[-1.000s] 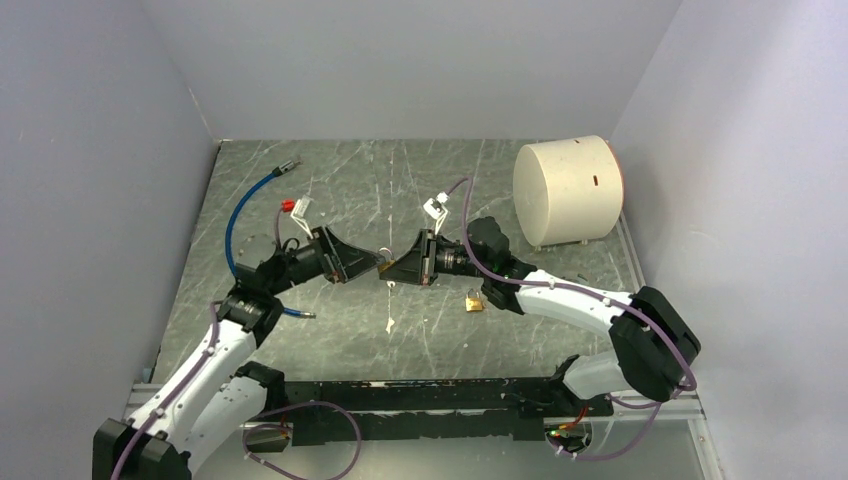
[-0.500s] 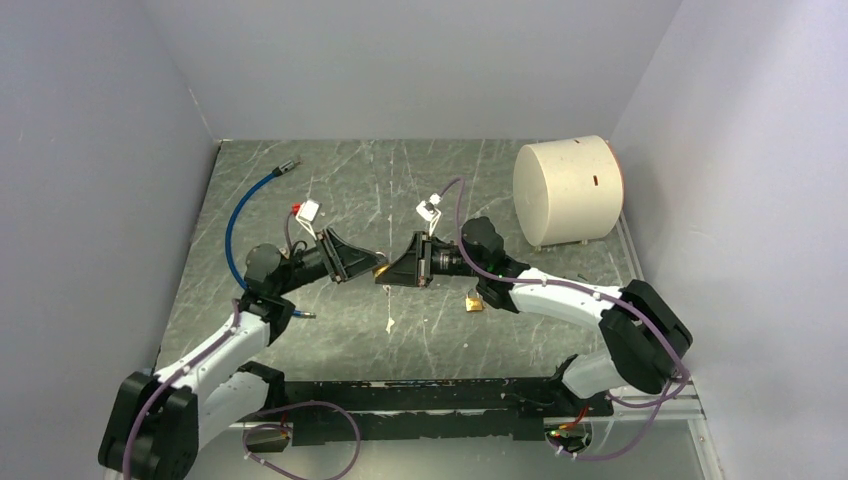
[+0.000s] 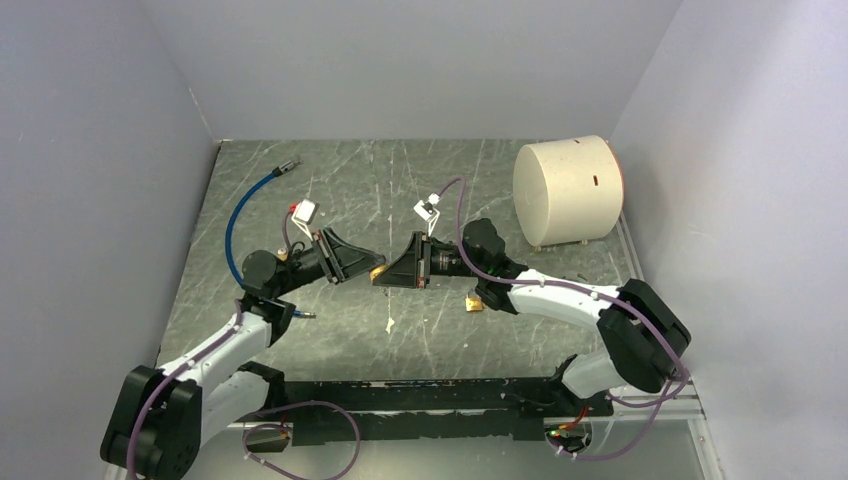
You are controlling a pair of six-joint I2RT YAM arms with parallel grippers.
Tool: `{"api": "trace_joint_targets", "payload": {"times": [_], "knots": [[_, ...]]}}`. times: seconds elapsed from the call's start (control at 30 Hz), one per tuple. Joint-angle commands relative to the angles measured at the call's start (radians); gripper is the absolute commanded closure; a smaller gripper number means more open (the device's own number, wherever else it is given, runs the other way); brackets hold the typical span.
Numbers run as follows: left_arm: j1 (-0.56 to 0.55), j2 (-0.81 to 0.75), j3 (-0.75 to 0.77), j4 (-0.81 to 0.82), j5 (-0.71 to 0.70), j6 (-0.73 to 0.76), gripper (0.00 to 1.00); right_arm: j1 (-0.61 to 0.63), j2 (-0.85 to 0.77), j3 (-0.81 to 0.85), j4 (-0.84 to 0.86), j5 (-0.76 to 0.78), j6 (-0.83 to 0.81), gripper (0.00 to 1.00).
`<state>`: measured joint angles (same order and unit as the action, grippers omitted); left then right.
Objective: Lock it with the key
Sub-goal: Lock the lock.
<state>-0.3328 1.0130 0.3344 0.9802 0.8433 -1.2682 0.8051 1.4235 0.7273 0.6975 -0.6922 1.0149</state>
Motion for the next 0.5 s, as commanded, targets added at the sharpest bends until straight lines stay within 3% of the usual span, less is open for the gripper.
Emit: {"api": "trace_joint_targets", "payload": {"times": [0.0,0.07,0.2,0.4,0.43,0.47], "knots": [[-0.002,-0.06,0.018,0.032,0.051,0.01,0.72,-0.004,0.006,-0.003,0.085,0.013,0.012,1.0],[-0.002,-0.078,0.022,-0.005,0.05,0.019,0.75,-0.004,0.006,-0.008,0.093,0.013,0.018,1.0],[-0.002,-0.107,0.05,-0.104,0.072,0.068,0.97,-0.005,0.007,-0.007,0.086,0.006,0.024,1.0],[-0.002,-0.154,0.06,-0.165,0.074,0.1,0.97,-0.005,0.007,-0.011,0.074,0.001,0.011,1.0],[-0.002,-0.157,0.065,-0.17,0.075,0.106,0.98,-0.008,0.003,-0.002,0.037,-0.008,-0.01,0.97],[-0.002,-0.16,0.07,-0.177,0.079,0.112,0.97,-0.012,-0.007,0.009,-0.022,-0.009,-0.04,0.87]]}}
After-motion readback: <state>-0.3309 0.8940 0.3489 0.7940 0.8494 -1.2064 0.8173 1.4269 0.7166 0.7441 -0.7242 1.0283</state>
